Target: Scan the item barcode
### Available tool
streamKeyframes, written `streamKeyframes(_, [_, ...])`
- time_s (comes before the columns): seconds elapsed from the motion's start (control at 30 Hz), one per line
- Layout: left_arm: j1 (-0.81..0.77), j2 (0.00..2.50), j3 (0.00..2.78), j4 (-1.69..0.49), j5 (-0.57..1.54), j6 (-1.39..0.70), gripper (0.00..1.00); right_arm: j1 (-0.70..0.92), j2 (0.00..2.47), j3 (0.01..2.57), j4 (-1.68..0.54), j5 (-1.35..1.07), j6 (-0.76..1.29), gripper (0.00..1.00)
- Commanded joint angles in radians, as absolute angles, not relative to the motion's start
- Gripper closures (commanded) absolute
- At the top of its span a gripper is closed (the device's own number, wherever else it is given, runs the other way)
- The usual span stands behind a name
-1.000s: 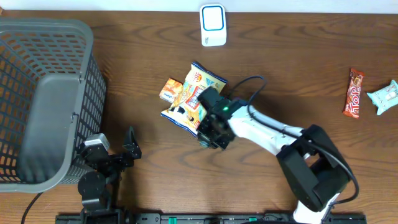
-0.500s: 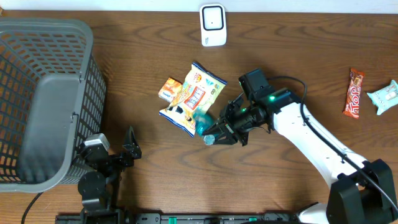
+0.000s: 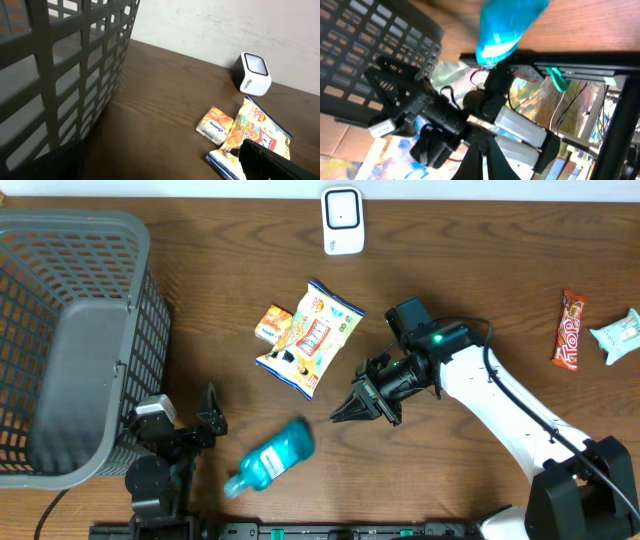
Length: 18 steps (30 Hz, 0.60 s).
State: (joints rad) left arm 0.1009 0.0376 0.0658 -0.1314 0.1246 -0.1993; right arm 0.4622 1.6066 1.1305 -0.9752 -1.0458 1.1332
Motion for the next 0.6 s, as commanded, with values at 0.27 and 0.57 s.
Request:
streamKeyframes(0.27, [0.099, 0.037, 0.041, -0.141, 0.119, -0.204, 0.02, 0.451, 1.589, 1.139, -0.942, -0.669, 1.024, 0.65])
streamKeyframes(0.57, [0.099, 0.037, 0.041, -0.141, 0.119, -0.204, 0.02, 0.397, 1.589, 1.139, -0.946, -0.579, 1.001, 0.65])
